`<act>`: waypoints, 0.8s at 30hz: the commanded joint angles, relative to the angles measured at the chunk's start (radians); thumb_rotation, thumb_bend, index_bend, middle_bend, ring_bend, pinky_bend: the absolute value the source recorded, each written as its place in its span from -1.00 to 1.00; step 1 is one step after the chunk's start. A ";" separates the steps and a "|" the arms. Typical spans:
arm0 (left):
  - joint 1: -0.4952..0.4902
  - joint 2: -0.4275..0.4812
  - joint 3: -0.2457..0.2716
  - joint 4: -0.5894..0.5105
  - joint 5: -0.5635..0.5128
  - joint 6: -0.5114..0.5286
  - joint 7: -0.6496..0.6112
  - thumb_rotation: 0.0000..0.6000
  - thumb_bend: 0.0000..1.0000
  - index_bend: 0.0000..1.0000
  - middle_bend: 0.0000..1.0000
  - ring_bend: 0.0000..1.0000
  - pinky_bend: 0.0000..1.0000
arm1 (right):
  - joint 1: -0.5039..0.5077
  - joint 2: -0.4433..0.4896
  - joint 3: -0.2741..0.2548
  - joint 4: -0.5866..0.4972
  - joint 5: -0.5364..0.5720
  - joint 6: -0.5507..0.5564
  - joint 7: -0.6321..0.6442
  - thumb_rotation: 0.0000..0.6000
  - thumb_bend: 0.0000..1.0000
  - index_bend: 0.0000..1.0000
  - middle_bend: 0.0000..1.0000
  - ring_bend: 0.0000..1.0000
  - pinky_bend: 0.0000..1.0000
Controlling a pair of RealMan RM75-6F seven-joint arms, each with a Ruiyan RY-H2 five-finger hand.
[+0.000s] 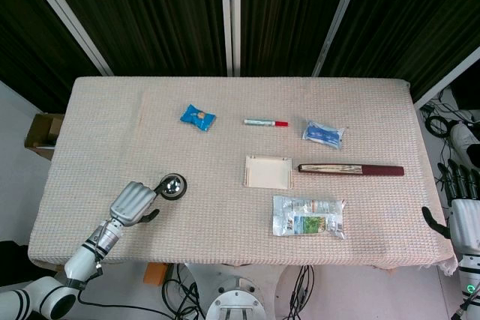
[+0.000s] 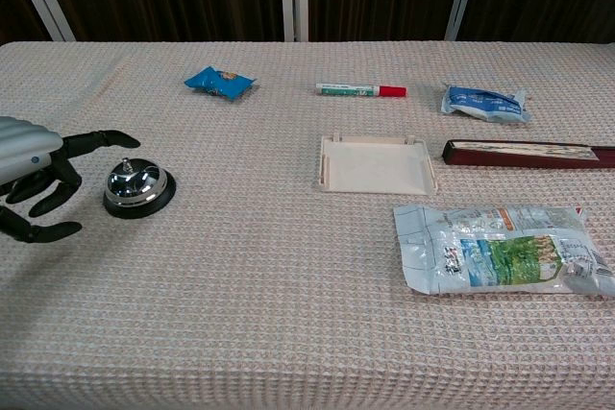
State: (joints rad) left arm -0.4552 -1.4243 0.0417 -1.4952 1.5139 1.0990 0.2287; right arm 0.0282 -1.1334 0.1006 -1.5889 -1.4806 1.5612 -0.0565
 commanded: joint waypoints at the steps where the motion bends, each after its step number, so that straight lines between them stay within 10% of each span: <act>1: 0.000 0.000 0.000 0.000 0.000 0.000 0.000 1.00 -0.38 -0.84 0.49 0.55 0.30 | 0.000 0.000 0.000 0.000 0.000 -0.001 0.000 1.00 -0.64 -1.00 -1.00 -1.00 -1.00; 24: 0.026 0.009 0.011 -0.014 -0.005 0.023 0.012 1.00 -0.38 -0.73 0.48 0.55 0.30 | 0.000 -0.005 -0.003 0.003 0.001 -0.005 -0.005 1.00 -0.64 -1.00 -1.00 -1.00 -1.00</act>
State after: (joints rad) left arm -0.4284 -1.4144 0.0535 -1.5100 1.5078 1.1218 0.2416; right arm 0.0285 -1.1387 0.0973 -1.5860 -1.4800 1.5561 -0.0608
